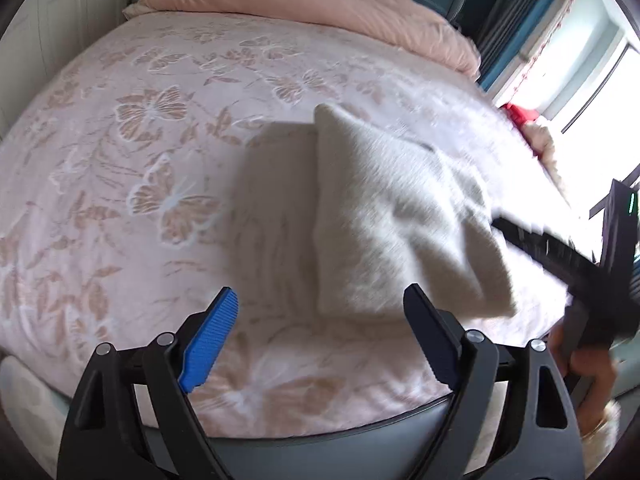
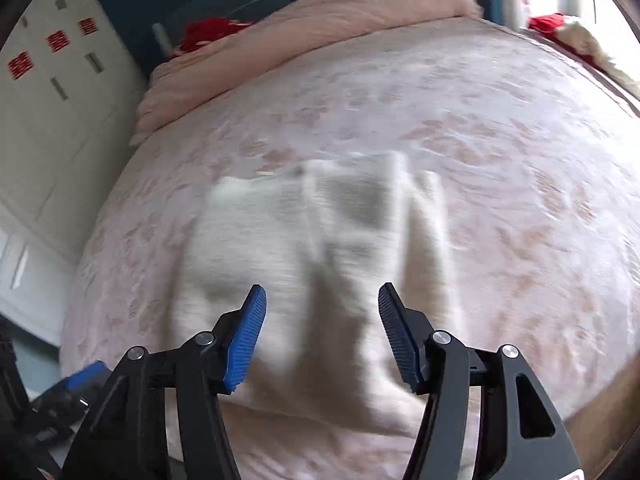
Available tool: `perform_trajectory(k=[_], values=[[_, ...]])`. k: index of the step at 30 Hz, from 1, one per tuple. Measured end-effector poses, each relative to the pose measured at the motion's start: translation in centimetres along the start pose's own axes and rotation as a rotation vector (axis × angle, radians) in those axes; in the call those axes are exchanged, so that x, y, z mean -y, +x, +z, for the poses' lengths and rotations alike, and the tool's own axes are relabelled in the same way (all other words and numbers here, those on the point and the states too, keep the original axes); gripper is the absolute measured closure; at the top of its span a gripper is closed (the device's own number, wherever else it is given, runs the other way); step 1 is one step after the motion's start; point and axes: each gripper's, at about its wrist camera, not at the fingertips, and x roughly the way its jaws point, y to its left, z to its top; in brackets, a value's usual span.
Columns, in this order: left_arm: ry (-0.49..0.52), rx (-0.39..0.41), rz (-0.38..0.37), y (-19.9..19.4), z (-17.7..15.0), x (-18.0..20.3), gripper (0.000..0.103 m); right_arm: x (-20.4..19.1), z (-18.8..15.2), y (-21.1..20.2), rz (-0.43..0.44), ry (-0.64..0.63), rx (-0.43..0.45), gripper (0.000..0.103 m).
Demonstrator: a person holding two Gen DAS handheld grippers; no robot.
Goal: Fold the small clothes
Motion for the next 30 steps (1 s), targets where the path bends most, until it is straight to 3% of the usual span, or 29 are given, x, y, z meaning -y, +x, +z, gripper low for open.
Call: perform_trajectory(k=[3,5,6,7,9,13,15,17,19,21,22,25,27,30], values=[[-0.048,-0.02,-0.054,1.4,0.8,0.8,0.02,3.3,-1.4,2.6,0.07,0.097,-0.154,0.044],[-0.061,-0.02,-0.076,2.0,0.9,1.7,0.02,3.3,-2.0,4.0,0.12,0.108,-0.181,0.045],[-0.059,-0.018,-0.077,2.0,1.0,2.0,0.02,2.9,-1.9,4.4,0.133,0.097,-0.177,0.07],[-0.055,-0.014,-0.079,2.0,0.9,2.4,0.02,2.1,-1.6,4.9,0.141,0.072,-0.186,0.088],[-0.034,-0.004,-0.08,1.7,1.0,3.1,0.02,0.3,-0.2,4.0,0.12,0.007,-0.132,0.088],[0.016,0.049,-0.079,0.3,1.5,4.0,0.02,-2.4,4.1,-3.5,0.166,-0.107,0.086,0.089],[0.025,0.062,-0.086,0.2,1.6,4.1,0.02,-1.8,4.2,-4.5,0.137,-0.137,0.114,0.087],[0.026,0.05,-0.087,0.8,1.5,4.1,0.02,0.3,2.6,-0.5,0.057,-0.152,0.012,0.085],[0.011,0.016,-0.096,2.0,1.3,4.1,0.02,3.5,-0.1,6.0,-0.033,-0.13,-0.175,0.084],[-0.011,-0.008,-0.115,3.0,1.2,4.0,0.02,5.0,-1.1,5.2,0.034,-0.056,-0.125,0.084],[-0.018,-0.016,-0.124,3.3,1.2,3.9,0.02,5.1,-0.6,4.0,0.054,-0.028,-0.11,0.083],[-0.043,-0.027,-0.164,3.8,1.7,3.6,0.02,5.3,1.3,0.2,0.074,0.023,0.007,0.06],[-0.064,-0.033,-0.202,4.2,2.2,3.5,0.016,5.6,2.3,-0.8,0.068,0.032,0.049,0.024],[-0.124,-0.057,-0.226,6.2,3.4,2.8,0.012,6.1,2.7,1.7,0.072,0.024,-0.03,0.016]])
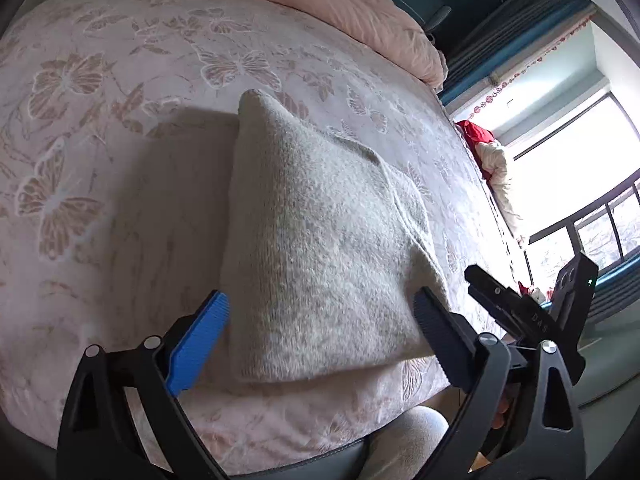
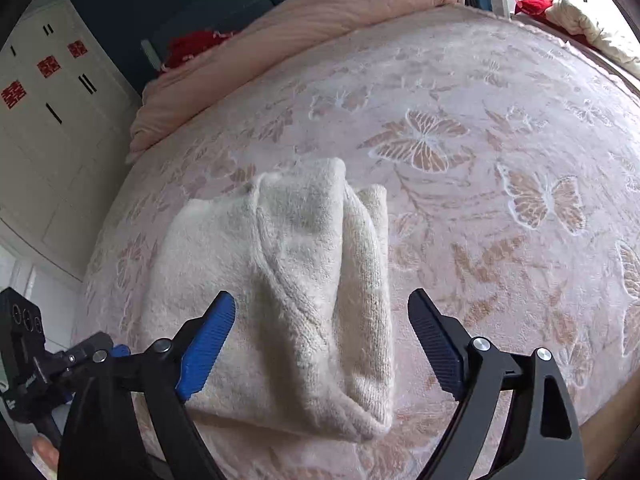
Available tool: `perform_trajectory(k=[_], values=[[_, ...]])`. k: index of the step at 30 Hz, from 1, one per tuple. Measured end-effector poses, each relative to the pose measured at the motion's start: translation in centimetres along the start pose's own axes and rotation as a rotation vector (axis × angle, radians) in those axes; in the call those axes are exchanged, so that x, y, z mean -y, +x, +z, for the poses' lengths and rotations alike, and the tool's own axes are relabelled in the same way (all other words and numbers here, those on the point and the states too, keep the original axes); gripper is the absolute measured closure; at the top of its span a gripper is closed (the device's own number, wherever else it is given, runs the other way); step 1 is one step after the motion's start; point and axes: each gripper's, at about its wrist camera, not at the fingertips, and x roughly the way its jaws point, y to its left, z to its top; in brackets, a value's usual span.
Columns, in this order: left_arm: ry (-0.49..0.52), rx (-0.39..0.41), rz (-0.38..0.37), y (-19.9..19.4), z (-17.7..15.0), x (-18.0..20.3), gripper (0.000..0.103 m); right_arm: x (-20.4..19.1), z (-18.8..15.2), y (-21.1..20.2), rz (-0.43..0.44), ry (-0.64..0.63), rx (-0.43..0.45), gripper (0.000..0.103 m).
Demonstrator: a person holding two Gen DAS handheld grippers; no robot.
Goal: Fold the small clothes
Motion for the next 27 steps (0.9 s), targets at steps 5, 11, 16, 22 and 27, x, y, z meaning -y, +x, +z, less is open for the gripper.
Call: perform_trajectory(k=[5,11,16,22,27], values=[[-0.147,-0.078,-0.026,4.8,1.6,-3.0,0.012,0.9,-1.4,7.3,0.079,0.083,-0.187,0.016],[-0.214,-0.101,-0.059,8.7,1.7,-4.3,0.006,1.3,-1.6,8.6,0.145,0.187,-0.145,0.005],[-0.107,-0.126,-0.012,7.6,2.3,-0.9,0.045,1.3,-0.1,7.4,0.199,0.245,-0.144,0.062],[0.007,-0.087,-0.037,2.2,3.2,4.6,0.058,-1.4,1.0,-0.2,0.227,0.182,-0.016,0.068],[0.118,-0.041,-0.079,-3.4,2.7,9.5,0.059,-2.4,0.4,-7.8,0.233,0.156,0.084,0.068]])
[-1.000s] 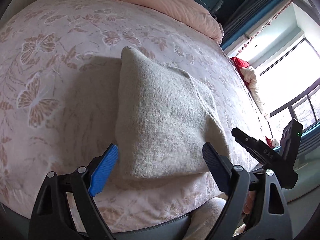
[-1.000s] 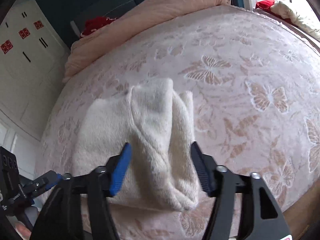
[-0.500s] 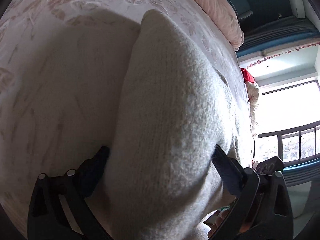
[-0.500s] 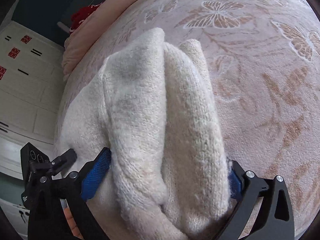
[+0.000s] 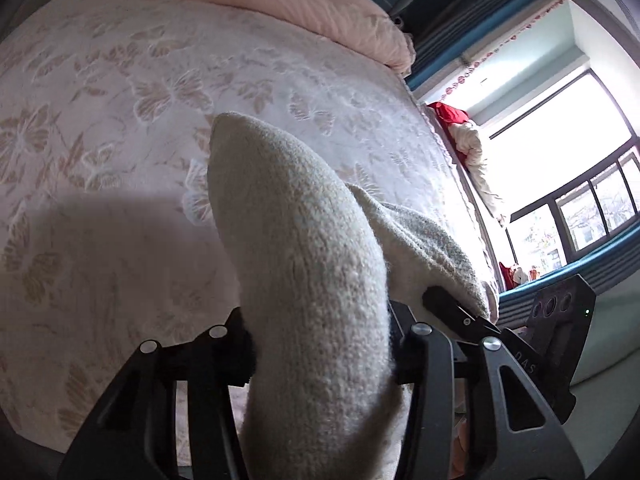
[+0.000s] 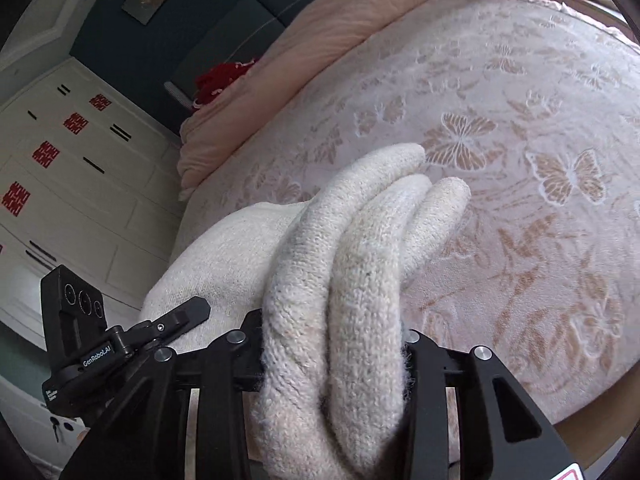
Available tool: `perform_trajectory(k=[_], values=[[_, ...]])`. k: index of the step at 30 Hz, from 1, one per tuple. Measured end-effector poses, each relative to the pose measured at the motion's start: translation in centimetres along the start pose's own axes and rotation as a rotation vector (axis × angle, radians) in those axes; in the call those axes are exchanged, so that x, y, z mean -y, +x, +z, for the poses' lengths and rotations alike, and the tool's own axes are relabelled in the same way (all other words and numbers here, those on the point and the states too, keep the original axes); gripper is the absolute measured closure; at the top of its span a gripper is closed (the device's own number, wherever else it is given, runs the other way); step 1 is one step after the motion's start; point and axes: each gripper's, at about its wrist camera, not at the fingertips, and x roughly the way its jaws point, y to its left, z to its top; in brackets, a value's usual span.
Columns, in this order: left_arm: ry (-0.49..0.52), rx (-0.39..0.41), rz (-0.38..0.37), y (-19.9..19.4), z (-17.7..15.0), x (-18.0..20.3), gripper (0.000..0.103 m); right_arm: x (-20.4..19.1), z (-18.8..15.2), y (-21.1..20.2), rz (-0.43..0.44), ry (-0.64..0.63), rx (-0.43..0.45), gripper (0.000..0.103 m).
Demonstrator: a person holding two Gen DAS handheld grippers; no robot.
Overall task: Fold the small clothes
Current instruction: 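Grasp the folded sweater end with the right tool and lift it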
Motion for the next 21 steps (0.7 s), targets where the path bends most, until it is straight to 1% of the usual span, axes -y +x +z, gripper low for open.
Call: perform_trajectory(k=[5,9,14,17,21], values=[[0.108,0.07,-0.066,-5.7,-1.0,5.5,0.058,-2.0,-0.1,-8.3,0.028,-0.042,0.146,0.068],[0.21,0.169,-0.122,-10.7,-1.5,10.5,0.058,-4.7,-0.1,-14.2,0.048,-0.099,0.274,0.068],[0.322,0.296,-0.19,-17.2,-1.1,14.8,0.058,-9.1,0.0,-20.9,0.072,-0.207,0.436,0.067],[0.38,0.377,-0.224,-21.2,-0.9,16.5,0.058,-12.4,-0.1,-23.8,0.079,-0.296,0.518,0.067],[0.45,0.501,-0.244,-26.8,-0.9,16.9,0.057,-17.5,-0.4,-26.7,0.117,-0.424,0.602,0.066]])
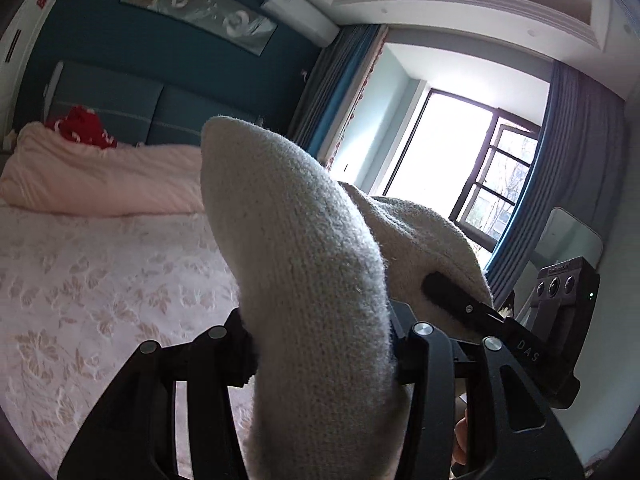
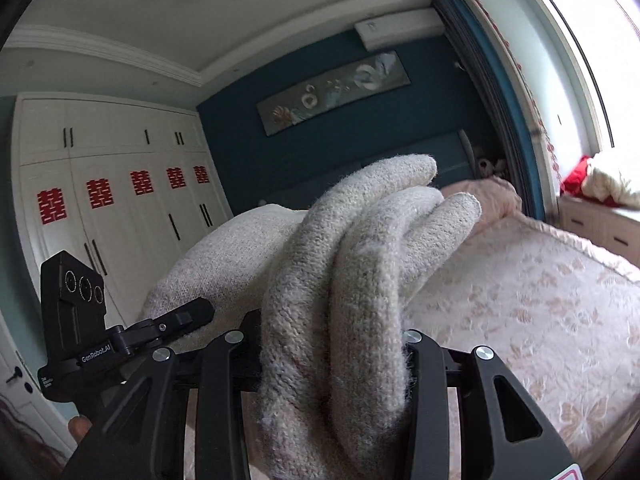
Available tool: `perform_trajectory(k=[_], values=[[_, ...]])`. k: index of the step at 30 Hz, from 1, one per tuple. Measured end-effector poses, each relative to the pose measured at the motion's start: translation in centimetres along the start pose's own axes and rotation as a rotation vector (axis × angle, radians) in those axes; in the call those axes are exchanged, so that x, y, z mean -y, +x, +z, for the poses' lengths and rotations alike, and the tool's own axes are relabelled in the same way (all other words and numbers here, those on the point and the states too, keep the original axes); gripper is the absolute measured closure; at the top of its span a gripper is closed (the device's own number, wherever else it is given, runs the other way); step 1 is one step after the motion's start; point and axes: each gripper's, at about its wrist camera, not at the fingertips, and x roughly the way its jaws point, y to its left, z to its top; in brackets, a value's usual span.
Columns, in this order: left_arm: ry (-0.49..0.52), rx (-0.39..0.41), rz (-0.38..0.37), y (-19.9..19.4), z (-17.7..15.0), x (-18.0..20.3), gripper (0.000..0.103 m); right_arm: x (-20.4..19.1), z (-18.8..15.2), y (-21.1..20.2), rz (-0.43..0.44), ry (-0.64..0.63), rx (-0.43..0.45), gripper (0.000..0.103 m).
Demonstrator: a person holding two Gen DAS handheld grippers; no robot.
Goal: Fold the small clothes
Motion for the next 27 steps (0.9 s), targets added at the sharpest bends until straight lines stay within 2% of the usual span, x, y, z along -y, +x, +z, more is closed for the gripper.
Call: perform_trajectory(k=[5,9,13,17,20,22,25,27], values=[[0.088,0.143,0.023,-5.7,3.0,-1.0,0.056,-5.5,2.4,0.8,0.093,-0.103,0.072,0.066],[0.139,0.215,0.065,-9.3,4.1,-3.2,0.055,-8.8,3.1,2.9,0.174,-0.142,0.087,0.065],[0.151,0.245,0.107,-11.3,4.2,-6.8,0.054,-11.3,2.8,6.2,0.244,-0.151,0.064,0.065],[0.1,0.212,0.14,-11.5,2.9,-12.0,0.053,-12.7,1.0,10.6,0.271,-0.14,-0.014,0.064],[0.015,0.148,0.185,-9.7,0.4,-17.3,0.052,-12.3,-2.6,15.5,0.265,-0.105,-0.128,0.063],[-0.052,0.098,0.213,-7.7,-2.3,-21.5,0.052,-10.6,-6.6,19.6,0.263,-0.068,-0.229,0.058],[-0.187,-0.002,0.284,-4.1,-8.7,-29.0,0.046,-6.3,-15.6,25.7,0.192,0.038,-0.428,0.053],[-0.309,-0.131,0.368,-1.5,-15.1,-34.6,0.045,-2.2,-23.1,28.6,0.082,0.123,-0.607,0.052]])
